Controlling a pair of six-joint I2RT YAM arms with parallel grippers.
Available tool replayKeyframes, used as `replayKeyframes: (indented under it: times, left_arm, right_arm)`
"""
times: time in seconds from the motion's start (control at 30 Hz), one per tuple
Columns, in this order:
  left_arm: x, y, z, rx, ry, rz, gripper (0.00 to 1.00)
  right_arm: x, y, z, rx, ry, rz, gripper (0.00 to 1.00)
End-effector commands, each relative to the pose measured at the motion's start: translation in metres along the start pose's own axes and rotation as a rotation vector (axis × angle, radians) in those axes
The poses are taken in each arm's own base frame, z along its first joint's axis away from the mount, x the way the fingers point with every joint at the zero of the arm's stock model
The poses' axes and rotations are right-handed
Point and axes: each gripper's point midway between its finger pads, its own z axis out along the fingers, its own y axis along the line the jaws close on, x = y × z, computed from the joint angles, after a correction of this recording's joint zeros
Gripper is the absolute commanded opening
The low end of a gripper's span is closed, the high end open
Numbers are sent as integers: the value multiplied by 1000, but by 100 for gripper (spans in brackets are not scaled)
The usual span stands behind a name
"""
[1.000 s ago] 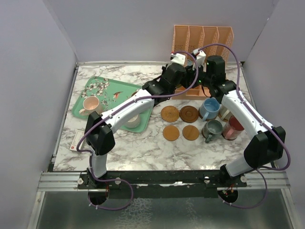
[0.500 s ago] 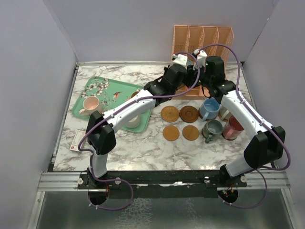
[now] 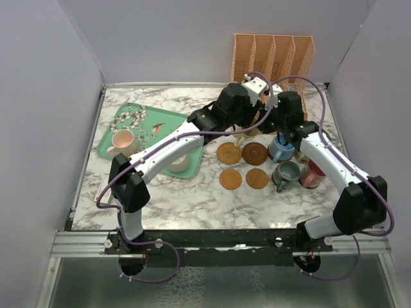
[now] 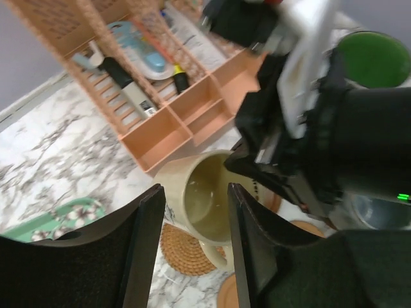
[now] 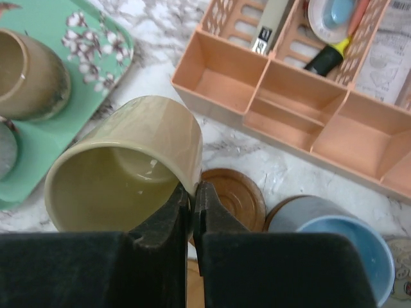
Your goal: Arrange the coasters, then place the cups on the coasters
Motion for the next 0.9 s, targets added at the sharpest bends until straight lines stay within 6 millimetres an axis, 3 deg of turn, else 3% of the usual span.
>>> replayKeyframes:
  times: [0.0, 0.3, 0.5, 0.57, 0.87]
  left_arm:
    - [-26, -37, -30, 228, -72, 14, 49]
    - [0, -27, -34, 202, -10, 109, 50]
    - [33, 4, -36, 95, 66, 312, 51]
    - [30, 18, -47, 53, 58, 371, 53]
    - [33, 54, -52, -38, 70, 412, 61]
  right_arm:
    - [-29, 1, -26, 22, -135, 6, 1]
    - [-15, -6, -34, 62, -91, -7, 1]
    - [8, -10, -37, 81, -7, -7, 1]
    - [17, -12, -38, 92, 32, 4, 1]
    - [42, -20, -42, 146, 118, 64, 1]
